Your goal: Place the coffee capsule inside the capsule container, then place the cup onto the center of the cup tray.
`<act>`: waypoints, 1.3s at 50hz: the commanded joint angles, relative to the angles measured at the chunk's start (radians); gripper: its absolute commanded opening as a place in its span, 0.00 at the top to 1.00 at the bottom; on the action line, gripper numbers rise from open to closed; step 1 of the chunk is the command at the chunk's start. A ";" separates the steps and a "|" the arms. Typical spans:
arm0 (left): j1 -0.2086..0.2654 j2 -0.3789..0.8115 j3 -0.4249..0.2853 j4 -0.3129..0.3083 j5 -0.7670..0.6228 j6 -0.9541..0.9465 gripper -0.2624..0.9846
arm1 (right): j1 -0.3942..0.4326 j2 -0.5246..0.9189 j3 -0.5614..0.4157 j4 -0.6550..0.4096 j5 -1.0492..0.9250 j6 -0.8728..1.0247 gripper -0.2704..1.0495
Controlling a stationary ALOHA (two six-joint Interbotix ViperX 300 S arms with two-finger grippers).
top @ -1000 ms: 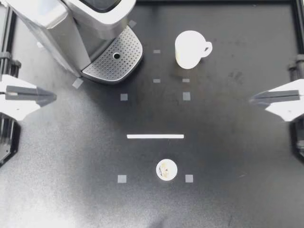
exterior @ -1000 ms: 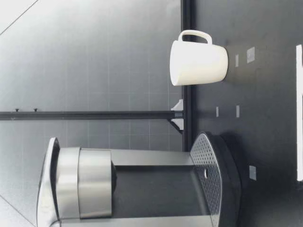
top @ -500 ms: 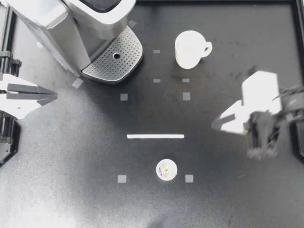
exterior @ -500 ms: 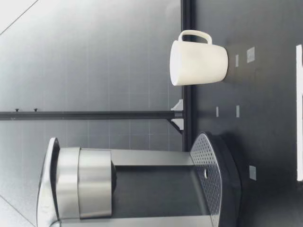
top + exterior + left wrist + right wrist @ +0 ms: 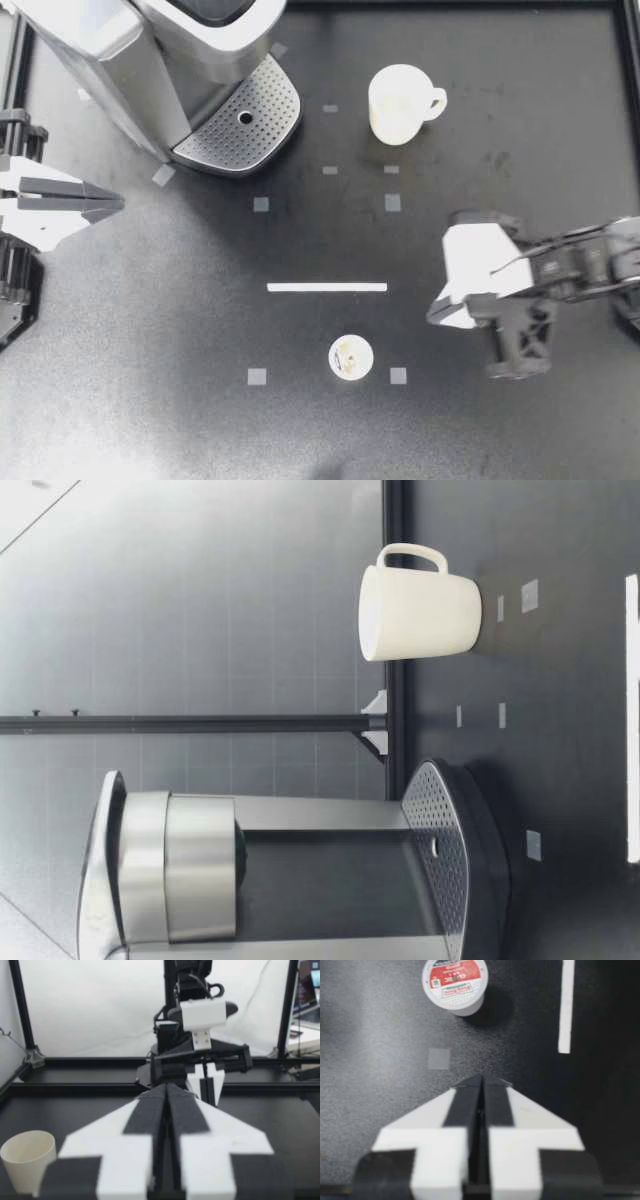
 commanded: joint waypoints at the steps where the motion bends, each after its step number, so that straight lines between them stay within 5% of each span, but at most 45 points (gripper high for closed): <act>1: 0.002 0.009 -0.012 0.002 -0.005 0.000 0.75 | 0.006 0.025 -0.038 0.005 0.002 -0.003 0.63; 23: 0.002 0.009 -0.002 0.000 -0.005 -0.002 0.75 | 0.044 0.186 -0.078 0.012 -0.023 0.008 0.10; 65: 0.002 0.008 0.002 0.000 -0.005 -0.003 0.75 | 0.058 0.345 -0.163 -0.017 -0.183 -0.017 0.08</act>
